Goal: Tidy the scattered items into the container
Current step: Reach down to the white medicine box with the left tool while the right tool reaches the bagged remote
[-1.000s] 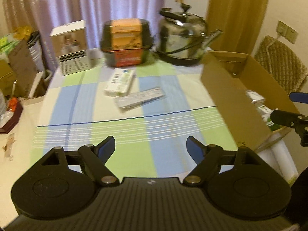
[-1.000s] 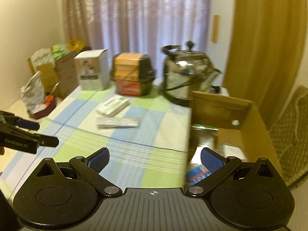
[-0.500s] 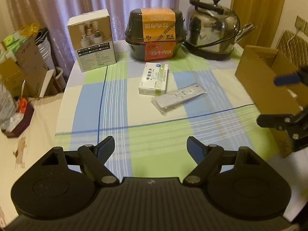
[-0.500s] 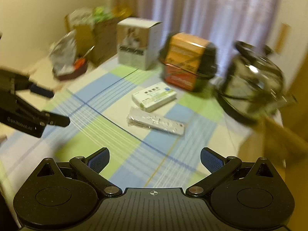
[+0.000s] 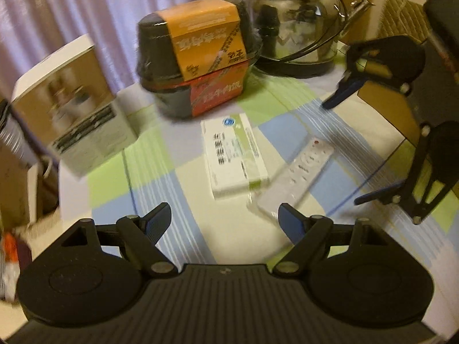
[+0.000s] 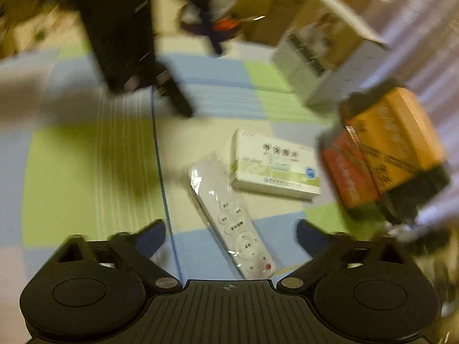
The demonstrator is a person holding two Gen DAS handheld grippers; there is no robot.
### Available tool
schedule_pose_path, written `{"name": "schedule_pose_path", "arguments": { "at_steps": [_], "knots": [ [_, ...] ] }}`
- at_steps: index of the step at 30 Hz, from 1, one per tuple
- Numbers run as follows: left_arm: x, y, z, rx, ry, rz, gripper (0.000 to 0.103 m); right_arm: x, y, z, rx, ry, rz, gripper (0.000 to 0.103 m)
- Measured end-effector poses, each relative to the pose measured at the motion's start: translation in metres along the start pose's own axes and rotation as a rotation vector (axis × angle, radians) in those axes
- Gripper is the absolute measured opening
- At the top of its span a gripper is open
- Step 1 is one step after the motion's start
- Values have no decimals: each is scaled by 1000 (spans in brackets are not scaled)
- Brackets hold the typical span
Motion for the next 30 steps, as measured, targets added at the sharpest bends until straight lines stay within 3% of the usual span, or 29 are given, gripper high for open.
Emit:
{"name": "schedule_pose_path", "arguments": {
  "at_steps": [4,8,11,16,17,18,20,25,30],
  "knots": [
    [15,0,-21,-29,-30,-110,78,-6,-14,-26,39,87,105,84],
    [21,-5,-42,-81,-26,-204,78,-5,-25,-41,98,119,138,84],
    [25,-6,-60,-101,8,-241,75,-5,-27,-53,152,153,154,66],
    [37,-6,-82,-150,38,-219,74,0,-33,-62,189,150,157,65],
    [40,-6,-86,-157,41,-208,74,1,-34,-62,197,150,155,62],
    [42,-7,-91,-163,43,-199,74,1,-35,-62,212,151,150,47],
    [47,-8,-101,-185,55,-164,75,0,-35,-61,235,157,142,42],
    [56,-20,-118,-220,79,-116,75,-6,-31,-57,233,181,156,41],
    [60,-30,-122,-184,75,-131,70,-11,-25,-52,241,200,163,40]
  ]
}}
Point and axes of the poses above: each gripper's, at about its wrist camera, not at the fingertips, and z roughly against the way its jaws point, y to its left, x to its top, the point moved 5 cm from there along -z, roughly the way its jaws point, and after that the axes turned 7 degrees about x, right-handed, at the moved point
